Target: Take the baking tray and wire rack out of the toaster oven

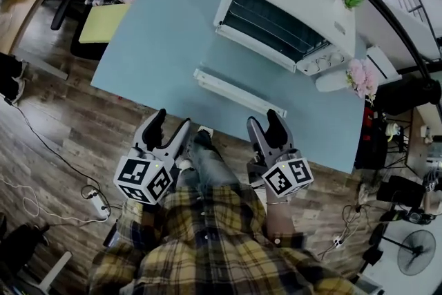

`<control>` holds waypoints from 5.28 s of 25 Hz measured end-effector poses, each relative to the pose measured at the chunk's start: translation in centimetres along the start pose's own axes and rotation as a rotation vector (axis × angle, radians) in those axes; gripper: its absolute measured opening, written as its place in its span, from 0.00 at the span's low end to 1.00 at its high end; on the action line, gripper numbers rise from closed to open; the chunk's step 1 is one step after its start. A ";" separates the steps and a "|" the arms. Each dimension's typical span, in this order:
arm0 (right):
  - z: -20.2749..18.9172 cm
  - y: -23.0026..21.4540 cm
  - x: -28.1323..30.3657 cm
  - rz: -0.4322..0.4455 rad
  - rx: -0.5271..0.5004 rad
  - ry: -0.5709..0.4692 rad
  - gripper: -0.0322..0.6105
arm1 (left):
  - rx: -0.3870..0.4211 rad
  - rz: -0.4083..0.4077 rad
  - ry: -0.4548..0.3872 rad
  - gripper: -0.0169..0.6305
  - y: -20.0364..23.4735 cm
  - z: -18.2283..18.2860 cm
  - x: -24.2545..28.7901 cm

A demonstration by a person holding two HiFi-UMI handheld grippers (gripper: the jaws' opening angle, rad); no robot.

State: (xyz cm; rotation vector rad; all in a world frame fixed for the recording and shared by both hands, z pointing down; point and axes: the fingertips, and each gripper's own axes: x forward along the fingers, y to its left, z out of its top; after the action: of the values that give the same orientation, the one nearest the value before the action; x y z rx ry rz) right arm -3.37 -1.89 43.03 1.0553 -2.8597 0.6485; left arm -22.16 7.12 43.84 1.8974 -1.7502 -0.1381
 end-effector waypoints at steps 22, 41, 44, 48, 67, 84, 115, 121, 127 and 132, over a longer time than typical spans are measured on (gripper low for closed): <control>9.0 -12.0 8.0 -0.134 0.093 -0.118 0.46 | 0.002 -0.197 0.025 0.44 -2.5 9.3 18.9; 8.5 -13.1 10.2 -0.179 0.286 -0.178 0.46 | -0.089 -0.370 0.146 0.41 -2.8 9.4 23.9; 8.3 -13.6 10.7 -0.174 0.357 -0.199 0.46 | -0.117 -0.389 0.152 0.41 -3.0 9.4 24.3; 8.1 -14.7 11.1 -0.176 0.477 -0.256 0.46 | -0.195 -0.414 0.148 0.39 -3.1 9.3 24.9; 7.2 -19.9 16.0 -0.100 0.779 -0.342 0.45 | -0.515 -0.428 0.097 0.38 -4.2 7.4 31.9; 6.3 -24.8 19.5 -0.098 1.004 -0.456 0.30 | -0.706 -0.358 0.028 0.33 -1.9 5.7 37.9; 4.6 -21.4 16.3 -0.091 1.057 -0.499 0.08 | -0.836 -0.423 0.030 0.03 -2.7 5.1 35.5; 3.4 -20.2 14.9 -0.120 1.062 -0.497 0.08 | -0.821 -0.419 0.065 0.03 -2.5 4.0 33.7; 2.8 -18.5 13.6 -0.126 1.047 -0.527 0.08 | -0.902 -0.467 0.088 0.03 -3.0 3.5 31.6; 1.7 -16.9 12.2 -0.136 1.015 -0.526 0.08 | -0.869 -0.474 0.141 0.03 -2.6 2.0 29.4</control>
State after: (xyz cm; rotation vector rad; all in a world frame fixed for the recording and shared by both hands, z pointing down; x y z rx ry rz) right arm -1.99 -21.58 49.77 1.6774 -2.7255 2.2167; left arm -16.41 -21.36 49.40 1.5425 -0.8715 -0.7781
